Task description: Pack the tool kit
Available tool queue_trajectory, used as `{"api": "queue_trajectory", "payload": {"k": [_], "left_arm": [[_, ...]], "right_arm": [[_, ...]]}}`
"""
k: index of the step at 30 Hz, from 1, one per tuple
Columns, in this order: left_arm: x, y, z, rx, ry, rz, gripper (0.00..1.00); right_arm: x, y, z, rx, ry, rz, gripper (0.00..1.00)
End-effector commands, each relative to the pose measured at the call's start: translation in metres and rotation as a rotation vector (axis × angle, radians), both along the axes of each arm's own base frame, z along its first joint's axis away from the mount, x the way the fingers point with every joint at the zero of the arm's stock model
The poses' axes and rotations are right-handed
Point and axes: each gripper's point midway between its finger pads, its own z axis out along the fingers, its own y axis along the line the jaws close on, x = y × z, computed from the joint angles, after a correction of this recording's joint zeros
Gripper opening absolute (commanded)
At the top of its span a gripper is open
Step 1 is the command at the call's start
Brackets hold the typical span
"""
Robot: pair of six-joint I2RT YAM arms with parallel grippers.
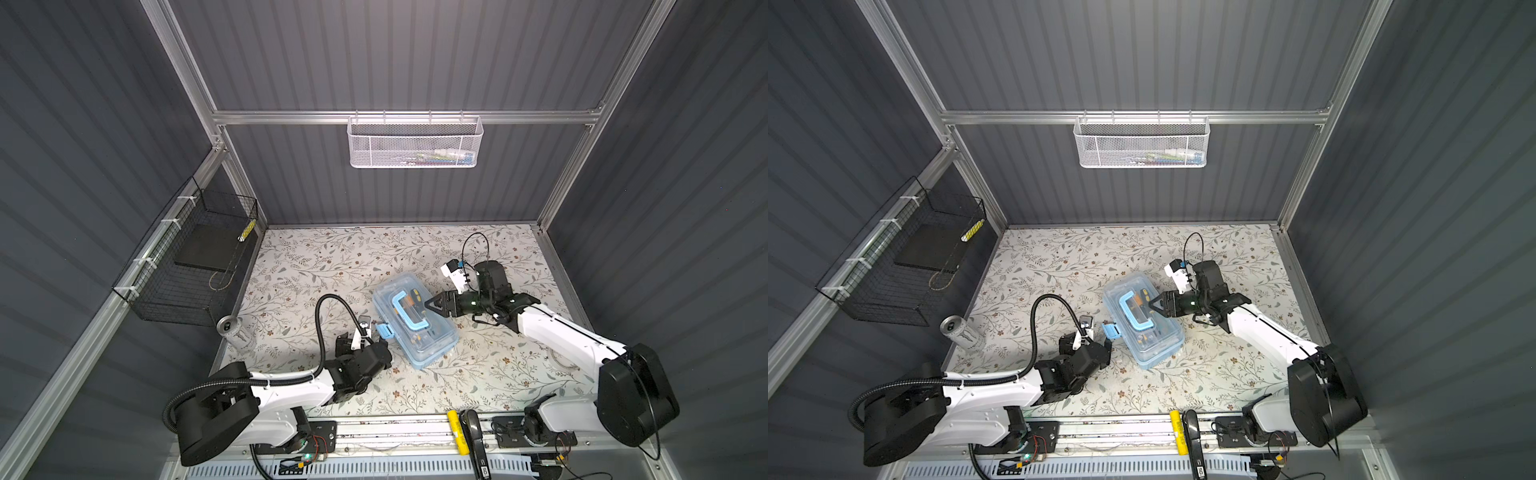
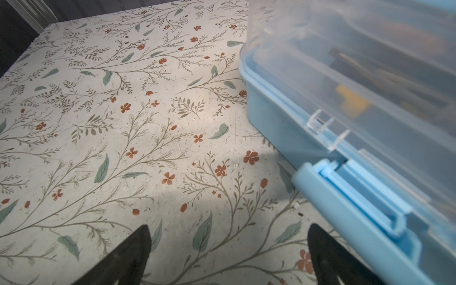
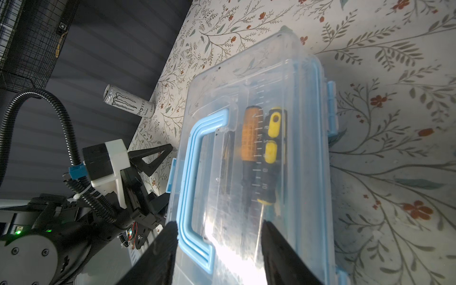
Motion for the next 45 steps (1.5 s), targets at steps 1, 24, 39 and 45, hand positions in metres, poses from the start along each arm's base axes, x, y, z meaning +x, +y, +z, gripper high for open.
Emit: {"api": "queue_trajectory", "payload": {"k": [1,24,39,45], "left_arm": [[0.000,-0.011,0.012,-0.118,-0.007,-0.021,0.97],[-0.005,-0.045,0.017,-0.586,0.169,-0.142,0.83],[-0.012,-0.047,0.023,-0.743,0.113,-0.193,0.70],[-0.009,-0.048,0.029,-0.748,0.092,-0.200,0.66]], "right_arm": [[-0.002,0.000,0.001,0.017,-0.005,0.006,0.56],[-0.013,0.000,-0.016,0.057,0.035,0.009,0.56],[-0.019,0.003,-0.029,0.049,0.069,0.046,0.56],[-0.019,0.003,-0.030,0.053,0.078,0.048,0.56]]}}
